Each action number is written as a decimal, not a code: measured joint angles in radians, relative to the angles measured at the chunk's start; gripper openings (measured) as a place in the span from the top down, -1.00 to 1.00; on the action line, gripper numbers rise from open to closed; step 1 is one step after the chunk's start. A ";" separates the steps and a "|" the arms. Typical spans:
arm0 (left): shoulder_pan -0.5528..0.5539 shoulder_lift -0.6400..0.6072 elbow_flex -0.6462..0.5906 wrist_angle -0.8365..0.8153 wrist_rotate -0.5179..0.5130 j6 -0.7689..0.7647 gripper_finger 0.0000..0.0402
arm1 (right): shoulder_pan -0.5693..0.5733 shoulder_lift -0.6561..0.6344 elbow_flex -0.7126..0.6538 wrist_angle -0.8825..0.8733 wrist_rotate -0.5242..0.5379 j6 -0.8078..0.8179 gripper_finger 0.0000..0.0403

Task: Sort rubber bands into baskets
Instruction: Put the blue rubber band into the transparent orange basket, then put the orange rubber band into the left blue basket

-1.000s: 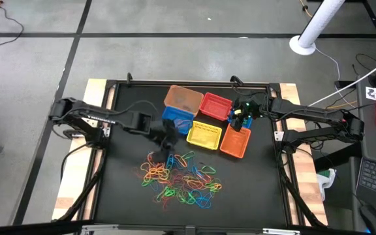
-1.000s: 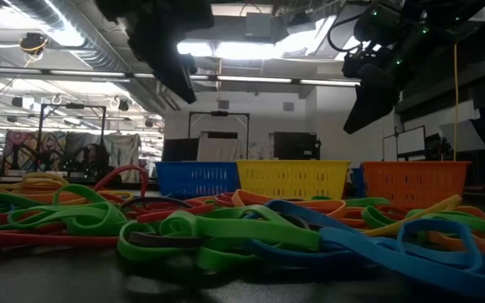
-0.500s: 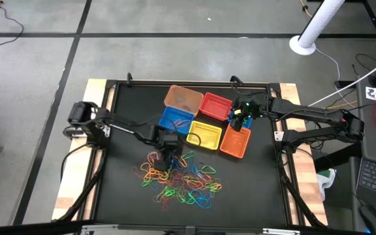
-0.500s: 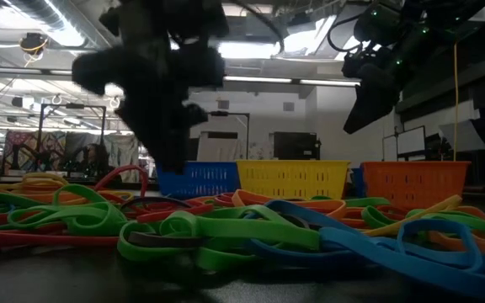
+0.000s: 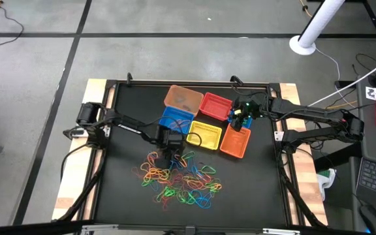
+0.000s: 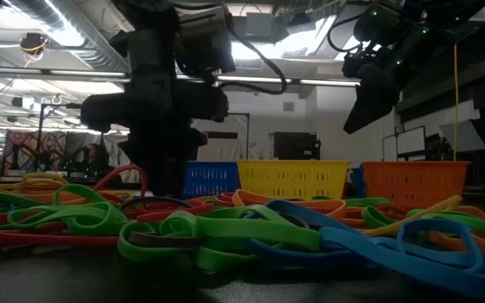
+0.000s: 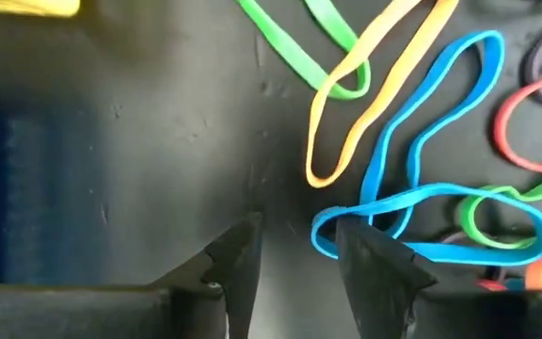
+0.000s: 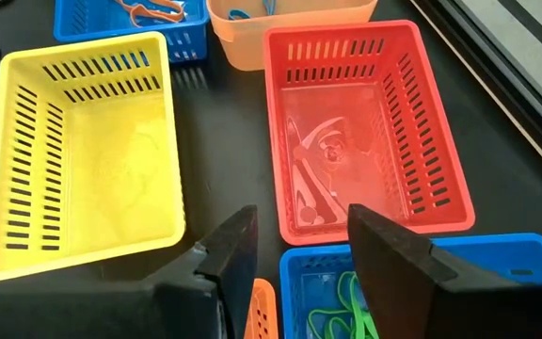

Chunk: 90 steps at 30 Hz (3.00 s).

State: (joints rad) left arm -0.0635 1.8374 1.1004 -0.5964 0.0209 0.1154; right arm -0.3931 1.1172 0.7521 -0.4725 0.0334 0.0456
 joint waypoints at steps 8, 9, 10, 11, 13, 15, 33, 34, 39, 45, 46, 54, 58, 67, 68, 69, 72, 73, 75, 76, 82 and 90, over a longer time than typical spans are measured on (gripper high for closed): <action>0.000 0.001 0.000 0.001 0.074 0.021 0.83 | 0.000 0.000 0.000 0.000 0.000 0.000 0.17; -0.001 0.003 0.000 0.001 0.082 0.019 0.90 | 0.000 0.000 0.000 0.000 0.000 0.000 0.17; -0.001 0.004 0.000 0.000 0.086 0.016 0.95 | 0.000 0.000 0.000 0.000 0.000 0.000 0.17; -0.001 0.004 0.000 0.001 0.088 0.010 0.97 | 0.000 0.000 0.000 0.000 0.000 0.000 0.17; 0.000 0.004 0.000 0.002 0.088 0.008 0.96 | 0.000 0.000 0.000 0.000 0.000 0.000 0.17; 0.000 0.004 0.000 0.002 0.089 0.014 0.97 | 0.000 0.000 0.000 0.000 0.000 0.000 0.17; 0.112 -0.248 0.000 0.025 0.021 -0.006 0.99 | 0.000 0.000 0.000 0.001 0.000 0.000 0.17; 0.128 -0.264 0.000 0.033 0.009 -0.004 0.99 | 0.000 0.000 0.000 0.001 0.000 0.000 0.17; 0.223 -0.323 0.000 0.142 -0.060 0.045 1.00 | 0.000 0.000 0.000 0.003 0.000 0.000 0.17; 0.361 -0.333 0.000 0.328 -0.103 0.171 1.00 | 0.000 0.000 0.000 0.005 0.000 0.000 0.17; 0.384 -0.330 0.000 0.362 -0.103 0.197 1.00 | 0.000 0.000 0.000 0.005 0.000 0.000 0.17; 0.541 -0.324 0.002 0.486 -0.106 0.250 1.00 | 0.000 0.000 0.000 0.005 0.000 0.000 0.17; 0.588 -0.321 0.002 0.478 -0.106 0.223 0.98 | 0.000 0.000 0.000 0.005 0.000 0.000 0.17; 0.618 -0.307 0.002 0.472 -0.116 0.113 0.56 | 0.000 0.000 0.000 0.006 0.000 0.000 0.17; 0.618 -0.307 0.001 0.473 -0.116 0.104 0.52 | 0.000 0.000 0.000 0.006 0.000 0.000 0.17; 0.617 -0.307 0.001 0.473 -0.116 0.090 0.49 | 0.000 0.000 0.000 0.006 0.000 0.000 0.17; 0.615 -0.307 0.001 0.472 -0.116 0.035 0.42 | 0.000 0.000 0.000 0.006 0.000 0.000 0.17; 0.615 -0.307 0.001 0.473 -0.116 0.018 0.41 | 0.000 0.000 0.000 0.006 0.000 0.000 0.17; 0.615 -0.307 0.001 0.470 -0.115 -0.023 0.40 | 0.000 0.000 0.000 0.006 0.000 0.000 0.17; 0.613 -0.307 0.001 0.464 -0.114 -0.054 0.39 | 0.000 0.000 0.000 0.006 0.000 0.000 0.17; 0.572 -0.307 0.001 0.320 -0.006 -0.174 0.39 | 0.000 0.000 0.000 0.006 0.000 0.000 0.17; 0.413 -0.307 0.001 0.159 0.074 -0.189 0.39 | 0.000 0.000 0.000 0.006 0.000 0.000 0.17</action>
State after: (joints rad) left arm 0.3497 1.5307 1.1015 -0.4371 0.0950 -0.0732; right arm -0.3931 1.1172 0.7521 -0.4664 0.0338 0.0456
